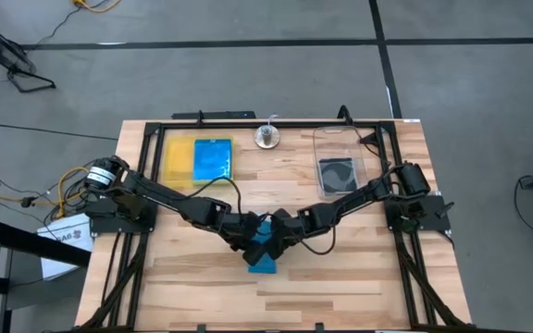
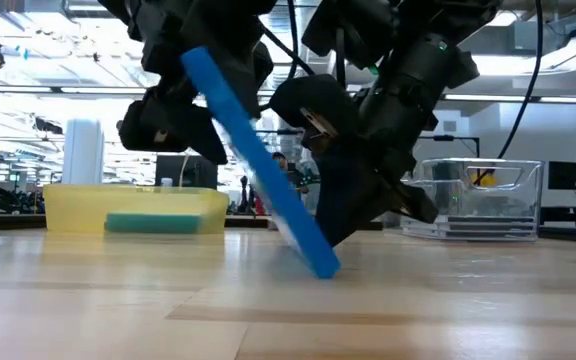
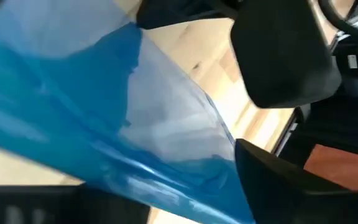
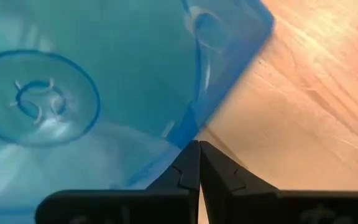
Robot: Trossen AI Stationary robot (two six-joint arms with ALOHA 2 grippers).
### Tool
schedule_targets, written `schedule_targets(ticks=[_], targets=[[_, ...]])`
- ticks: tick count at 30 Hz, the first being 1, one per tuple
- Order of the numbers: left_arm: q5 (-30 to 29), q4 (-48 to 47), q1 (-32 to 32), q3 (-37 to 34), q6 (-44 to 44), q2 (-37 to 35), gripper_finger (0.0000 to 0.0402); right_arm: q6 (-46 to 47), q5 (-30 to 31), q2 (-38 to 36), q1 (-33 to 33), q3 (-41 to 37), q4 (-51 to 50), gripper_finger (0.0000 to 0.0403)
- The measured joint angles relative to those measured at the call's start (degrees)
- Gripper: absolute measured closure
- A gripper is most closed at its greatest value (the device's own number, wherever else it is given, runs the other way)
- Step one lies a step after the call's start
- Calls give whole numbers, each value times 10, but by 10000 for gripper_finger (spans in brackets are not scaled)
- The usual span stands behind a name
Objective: Pick & place jewel cases by type
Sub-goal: Put the blue CD case into the yellow bin
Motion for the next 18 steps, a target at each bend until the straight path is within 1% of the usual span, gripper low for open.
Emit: schedule_targets(ticks=[7, 12, 14, 18], targets=[[-6, -25, 0, 0, 2, -1, 309, -2, -18, -1, 1, 0, -6, 403], [-2, -44, 1, 0, 20, -3, 375, -6, -53, -2, 2, 0, -10, 403], [-2, -55, 1, 0, 31, -3, 388, -16, -60, -2, 2, 0, -14, 403], [4, -82, 1, 1, 61, -3, 383, -20, -64, -10, 3, 0, -36, 403]])
